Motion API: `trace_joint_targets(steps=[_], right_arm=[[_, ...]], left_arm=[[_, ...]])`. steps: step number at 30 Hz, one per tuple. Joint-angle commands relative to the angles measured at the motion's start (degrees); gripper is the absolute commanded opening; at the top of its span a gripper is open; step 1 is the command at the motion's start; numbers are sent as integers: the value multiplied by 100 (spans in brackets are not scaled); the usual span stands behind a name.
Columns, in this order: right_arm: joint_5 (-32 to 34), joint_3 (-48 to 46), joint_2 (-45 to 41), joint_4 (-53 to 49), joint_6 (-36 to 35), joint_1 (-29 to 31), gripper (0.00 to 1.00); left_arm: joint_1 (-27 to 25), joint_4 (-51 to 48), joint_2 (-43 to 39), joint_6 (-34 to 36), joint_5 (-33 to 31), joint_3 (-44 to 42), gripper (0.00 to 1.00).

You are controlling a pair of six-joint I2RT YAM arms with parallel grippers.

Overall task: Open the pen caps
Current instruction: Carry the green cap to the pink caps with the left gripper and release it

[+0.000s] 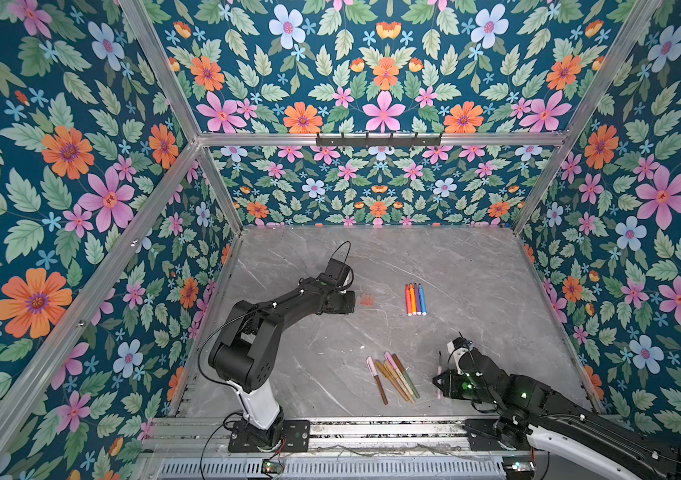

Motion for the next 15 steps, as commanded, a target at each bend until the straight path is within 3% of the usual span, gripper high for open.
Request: trace_joint_targets(steps=[1, 15], right_arm=[[-17, 21, -72, 47, -21, -6, 0], [-34, -37, -185, 33, -8, -38, 0]], left_arm=[[1, -100, 110, 73, -57, 61, 3], [157, -253, 1106, 374, -119, 1136, 13]])
